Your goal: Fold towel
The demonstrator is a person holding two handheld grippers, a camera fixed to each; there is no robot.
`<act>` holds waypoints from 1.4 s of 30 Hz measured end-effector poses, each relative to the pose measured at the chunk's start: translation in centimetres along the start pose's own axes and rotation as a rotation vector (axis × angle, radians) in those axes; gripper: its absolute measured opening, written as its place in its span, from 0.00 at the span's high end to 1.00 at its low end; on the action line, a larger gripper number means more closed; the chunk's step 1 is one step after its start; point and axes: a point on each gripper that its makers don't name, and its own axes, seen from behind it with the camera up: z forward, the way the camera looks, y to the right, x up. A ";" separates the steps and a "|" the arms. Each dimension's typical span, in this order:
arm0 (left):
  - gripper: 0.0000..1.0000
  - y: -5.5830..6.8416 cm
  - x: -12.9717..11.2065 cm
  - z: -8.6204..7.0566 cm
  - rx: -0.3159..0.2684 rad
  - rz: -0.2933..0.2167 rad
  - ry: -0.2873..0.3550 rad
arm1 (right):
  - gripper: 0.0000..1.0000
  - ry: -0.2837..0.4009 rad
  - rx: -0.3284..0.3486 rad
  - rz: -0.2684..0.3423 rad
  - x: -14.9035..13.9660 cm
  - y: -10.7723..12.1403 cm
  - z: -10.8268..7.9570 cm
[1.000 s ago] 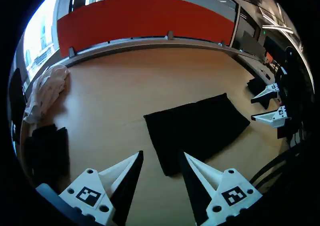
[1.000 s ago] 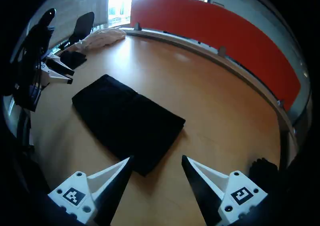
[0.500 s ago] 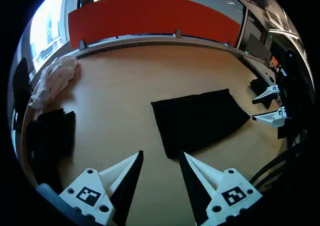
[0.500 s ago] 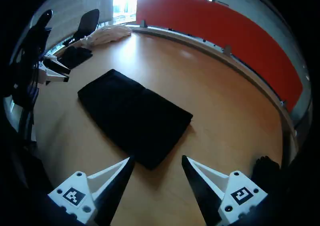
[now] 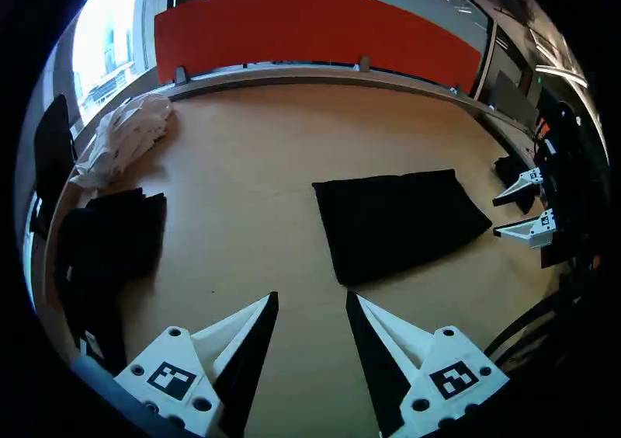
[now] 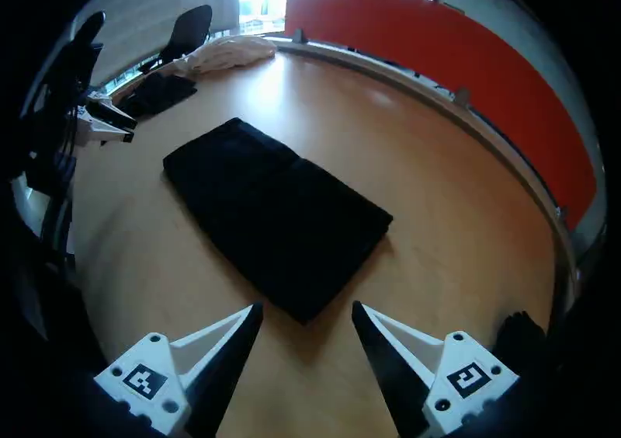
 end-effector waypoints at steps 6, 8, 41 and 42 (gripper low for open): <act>0.37 -0.4 -0.7 -0.7 0.015 -0.024 -0.002 | 0.24 -0.027 0.053 -0.026 -0.2 -0.4 0.2; 0.37 -0.6 -0.9 -0.8 0.019 -0.027 -0.004 | 0.28 -0.039 0.063 -0.028 -0.4 -0.4 0.2; 0.36 -1.8 -1.6 -1.0 0.036 -0.041 -0.016 | 0.92 -0.087 0.089 -0.007 -1.4 -0.1 0.9; 0.36 -1.8 -1.5 -1.0 0.036 -0.041 -0.016 | 0.93 -0.083 0.087 -0.008 -1.3 0.0 0.8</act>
